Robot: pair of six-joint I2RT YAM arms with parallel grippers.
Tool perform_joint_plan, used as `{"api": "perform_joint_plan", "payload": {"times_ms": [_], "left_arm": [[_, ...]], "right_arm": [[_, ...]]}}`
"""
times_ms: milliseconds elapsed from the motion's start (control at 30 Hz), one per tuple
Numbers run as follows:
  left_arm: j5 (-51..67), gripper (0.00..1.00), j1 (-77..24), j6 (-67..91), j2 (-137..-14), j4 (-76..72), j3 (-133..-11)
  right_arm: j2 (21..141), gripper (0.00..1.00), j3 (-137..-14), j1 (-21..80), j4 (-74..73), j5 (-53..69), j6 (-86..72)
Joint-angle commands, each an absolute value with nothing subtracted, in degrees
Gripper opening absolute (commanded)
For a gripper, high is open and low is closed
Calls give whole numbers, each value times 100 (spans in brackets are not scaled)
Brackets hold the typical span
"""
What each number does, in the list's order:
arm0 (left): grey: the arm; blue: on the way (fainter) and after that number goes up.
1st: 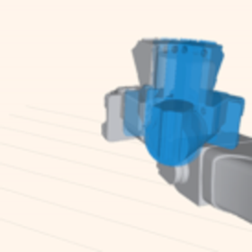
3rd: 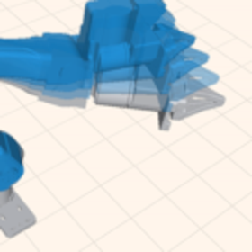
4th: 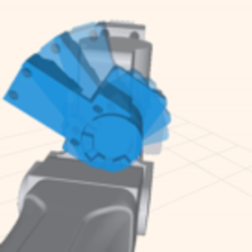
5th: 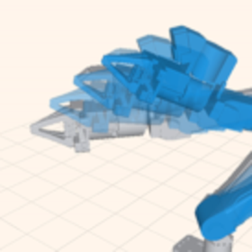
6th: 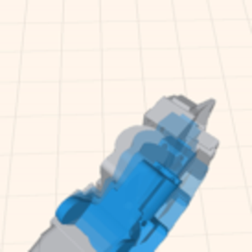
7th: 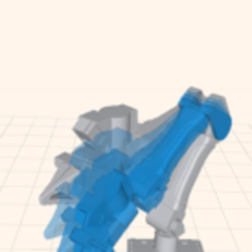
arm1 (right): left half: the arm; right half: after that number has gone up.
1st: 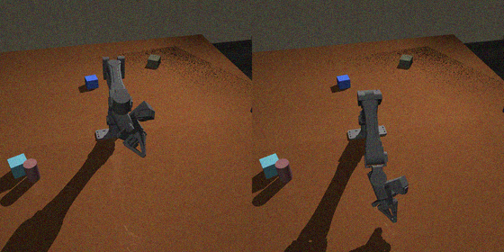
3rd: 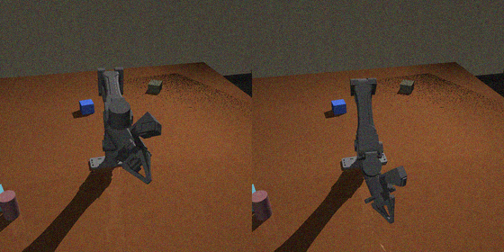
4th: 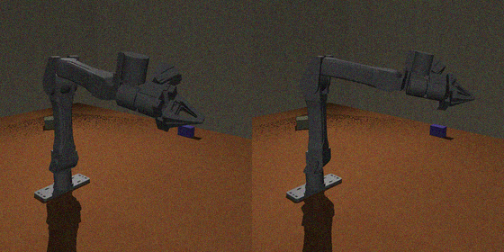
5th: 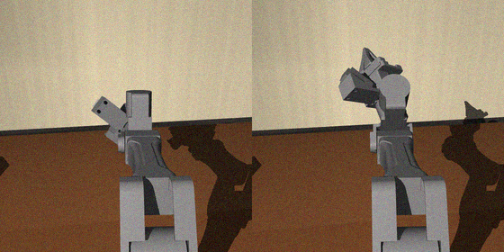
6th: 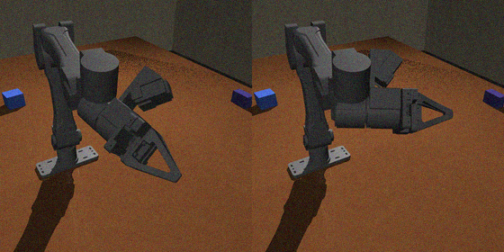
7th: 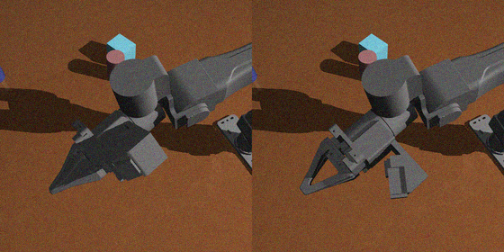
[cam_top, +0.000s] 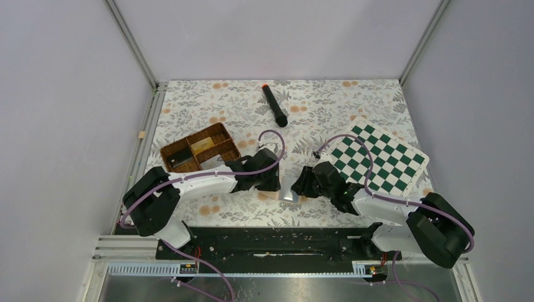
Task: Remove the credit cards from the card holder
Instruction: Open the card holder at the center of the board.
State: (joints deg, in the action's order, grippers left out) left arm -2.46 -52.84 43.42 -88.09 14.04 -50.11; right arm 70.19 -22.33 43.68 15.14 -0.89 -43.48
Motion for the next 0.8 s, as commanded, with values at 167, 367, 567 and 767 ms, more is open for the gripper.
{"api": "perform_joint_plan", "payload": {"times_ms": [167,367,567,767], "left_arm": [[-776,29,-5278,4190,-8895,1431,-5029],[-289,28,-5243,4233,-9436,1033,-5086],[-138,28,-5239,4389,-9500,607,-4720],[-96,29,-5234,4471,-9347,432,-4429]], "right_arm": [[7140,44,-2303,4298,1588,-163,-4254],[7094,47,-2285,4272,1649,-81,-4288],[7265,48,-2241,4271,1917,96,-4390],[7570,47,-2319,4267,2057,266,-4517]]}}
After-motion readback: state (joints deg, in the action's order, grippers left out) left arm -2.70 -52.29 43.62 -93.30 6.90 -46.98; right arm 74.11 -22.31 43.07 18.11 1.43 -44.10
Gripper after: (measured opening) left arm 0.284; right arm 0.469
